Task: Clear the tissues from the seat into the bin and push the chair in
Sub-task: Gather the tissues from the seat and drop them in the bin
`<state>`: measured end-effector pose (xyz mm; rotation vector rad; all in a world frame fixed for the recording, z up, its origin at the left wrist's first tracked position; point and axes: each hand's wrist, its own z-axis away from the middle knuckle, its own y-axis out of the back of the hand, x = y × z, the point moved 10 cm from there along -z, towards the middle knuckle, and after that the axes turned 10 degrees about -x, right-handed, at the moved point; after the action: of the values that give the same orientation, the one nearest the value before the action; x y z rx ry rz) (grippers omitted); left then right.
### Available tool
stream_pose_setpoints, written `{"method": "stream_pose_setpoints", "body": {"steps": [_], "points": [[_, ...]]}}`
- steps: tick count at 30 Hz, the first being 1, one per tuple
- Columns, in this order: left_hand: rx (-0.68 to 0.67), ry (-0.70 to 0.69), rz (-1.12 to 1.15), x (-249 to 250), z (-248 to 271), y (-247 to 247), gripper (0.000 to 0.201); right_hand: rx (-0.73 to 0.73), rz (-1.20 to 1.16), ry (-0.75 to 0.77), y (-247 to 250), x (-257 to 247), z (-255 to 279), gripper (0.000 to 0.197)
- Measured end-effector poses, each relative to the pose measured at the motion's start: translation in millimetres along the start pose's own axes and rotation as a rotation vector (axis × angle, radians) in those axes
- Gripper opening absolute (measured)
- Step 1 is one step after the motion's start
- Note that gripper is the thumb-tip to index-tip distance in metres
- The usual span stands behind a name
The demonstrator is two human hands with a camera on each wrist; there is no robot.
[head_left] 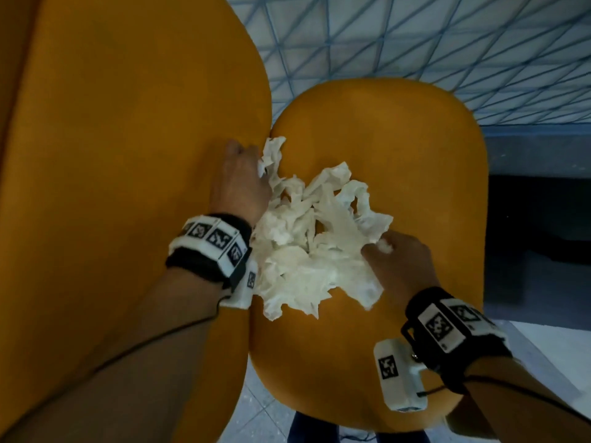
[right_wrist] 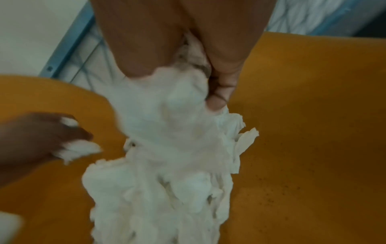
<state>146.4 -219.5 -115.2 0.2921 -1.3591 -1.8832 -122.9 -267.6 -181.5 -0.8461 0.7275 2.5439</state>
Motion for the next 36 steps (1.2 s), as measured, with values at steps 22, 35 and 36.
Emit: {"method": "stream_pose_setpoints", "body": {"steps": [22,35,36], "points": [[-0.235,-0.010,-0.452,12.0,-67.5,-61.4,0.036,0.046,0.492,-0.057,-7.5,38.5,-60.4,0.052],[-0.092,0.018,0.389,-12.7,50.1,-11.6,0.030,0.243,-0.067,0.051,57.1,32.2,-28.8,0.012],[-0.108,0.006,0.355,-9.8,53.7,-19.4,0.022,0.283,-0.100,0.057,63.1,32.1,-24.7,0.012]]}}
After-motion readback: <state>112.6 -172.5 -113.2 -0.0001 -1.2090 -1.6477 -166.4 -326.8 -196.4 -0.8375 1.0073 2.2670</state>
